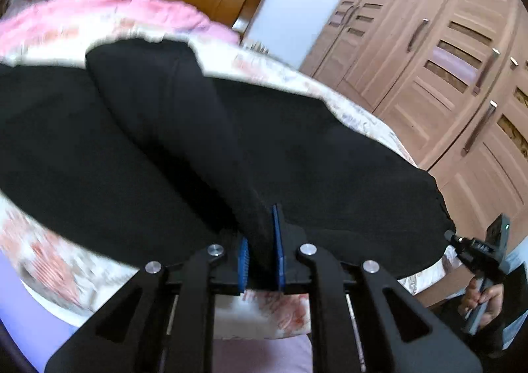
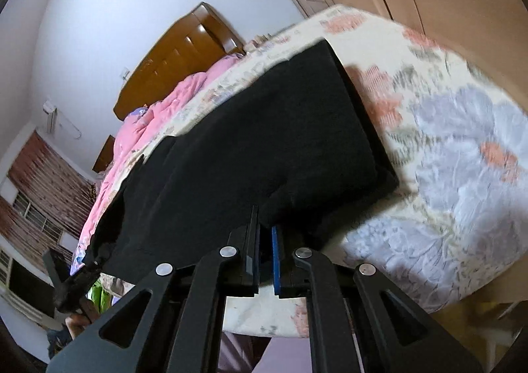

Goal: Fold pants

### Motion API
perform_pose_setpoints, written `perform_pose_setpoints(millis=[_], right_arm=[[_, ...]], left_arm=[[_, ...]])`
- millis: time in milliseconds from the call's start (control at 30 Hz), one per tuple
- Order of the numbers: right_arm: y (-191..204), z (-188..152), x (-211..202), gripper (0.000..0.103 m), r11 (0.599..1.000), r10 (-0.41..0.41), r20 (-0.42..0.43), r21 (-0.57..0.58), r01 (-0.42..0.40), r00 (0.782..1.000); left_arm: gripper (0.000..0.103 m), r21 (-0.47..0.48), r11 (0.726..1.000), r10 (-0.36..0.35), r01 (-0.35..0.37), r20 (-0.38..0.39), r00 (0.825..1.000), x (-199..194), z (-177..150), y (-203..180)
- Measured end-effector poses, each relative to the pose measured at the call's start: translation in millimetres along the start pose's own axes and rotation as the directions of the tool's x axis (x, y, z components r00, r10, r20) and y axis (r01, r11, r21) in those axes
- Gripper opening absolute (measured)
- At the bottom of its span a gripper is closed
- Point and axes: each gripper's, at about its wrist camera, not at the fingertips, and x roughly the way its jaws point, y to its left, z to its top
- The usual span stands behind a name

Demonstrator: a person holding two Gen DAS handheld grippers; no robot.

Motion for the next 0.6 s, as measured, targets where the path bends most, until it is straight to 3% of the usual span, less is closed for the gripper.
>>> perform_pose_setpoints(millis=[100,233,300,400,500,600], right_arm=[[3,2,-12,0.006,0.999,0.037,0.018,-0.003,-0.037,0.999],[-15,-9,3,0.006,1.0,-0.007,-0.036,0.013,0.007,0.999],[-24,-13,7,0.005,0.998,0.022,-0.029,0.062,-0.02,0.999],[-13,-7,-1,0.005,1.0,0.001,-0.024,0.019,-0.001,1.0],[-6,-2,-16,0.005,0.999,0.04,0.015,0.021,-0.04,0.999],[-9,-4,-9,0.005,1.0,0.005,-0.003,0.013,-0.005,1.0]], left_arm=[[0.012,0.041,0.999,-0.004,0.002,0.046,0.999,-14,12,-18],[0.012,0.02,1.0,0.021,-0.021,-0.017,1.0,1,15,-9],[0.011,-0.019,0.999,0.032,-0.033,-0.064,0.997,16,6,-3],[0.012,-0.021,1.0,0.022,-0.023,-0.053,0.998,12,4,2],[0.012,-0.013,1.0,0.008,-0.008,-0.02,1.0,1,10,-2],[0.012,-0.014,1.0,0.024,-0.025,-0.051,0.998,9,5,1]])
